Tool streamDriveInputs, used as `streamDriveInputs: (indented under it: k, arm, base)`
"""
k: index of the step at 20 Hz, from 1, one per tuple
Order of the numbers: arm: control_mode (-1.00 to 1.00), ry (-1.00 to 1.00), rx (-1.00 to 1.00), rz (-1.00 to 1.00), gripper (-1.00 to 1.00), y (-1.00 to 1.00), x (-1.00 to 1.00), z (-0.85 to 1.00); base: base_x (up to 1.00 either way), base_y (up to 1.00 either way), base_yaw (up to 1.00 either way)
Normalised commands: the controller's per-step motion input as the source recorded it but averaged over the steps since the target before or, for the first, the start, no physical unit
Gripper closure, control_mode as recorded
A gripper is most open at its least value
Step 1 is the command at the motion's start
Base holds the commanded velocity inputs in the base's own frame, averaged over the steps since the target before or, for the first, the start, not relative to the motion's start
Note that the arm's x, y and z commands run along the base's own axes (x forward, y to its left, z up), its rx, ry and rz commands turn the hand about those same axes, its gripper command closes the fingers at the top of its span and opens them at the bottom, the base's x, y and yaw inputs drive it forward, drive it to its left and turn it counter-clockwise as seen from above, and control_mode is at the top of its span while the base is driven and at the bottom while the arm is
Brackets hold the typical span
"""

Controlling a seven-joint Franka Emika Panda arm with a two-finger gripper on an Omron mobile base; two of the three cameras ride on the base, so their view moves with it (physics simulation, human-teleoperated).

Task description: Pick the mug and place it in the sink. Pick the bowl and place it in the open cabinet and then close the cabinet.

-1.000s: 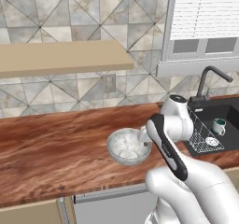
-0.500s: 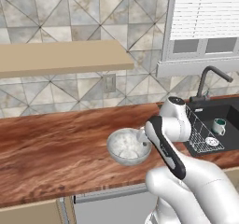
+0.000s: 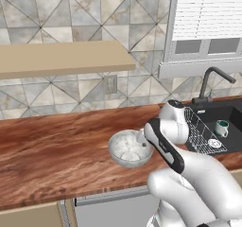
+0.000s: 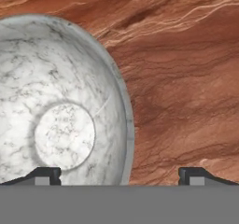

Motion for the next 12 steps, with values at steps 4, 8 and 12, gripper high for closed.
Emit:
streamDriveInputs:
  k: [4,8,12]
  arm:
    - [-1.0,0.0,0.02,0.0,-1.0,0.0,0.15,-0.2]
    - [-1.0,0.0,0.04,0.0,-1.0,0.01,0.1,-0.26]
    - [-1.0,0.0,0.03,0.0,-1.0,0.1,0.06,-0.28]
  base:
    - [0.0,0.0,0.0]
    - [0.0,0.0,0.0]
    - [0.0,0.0,0.0]
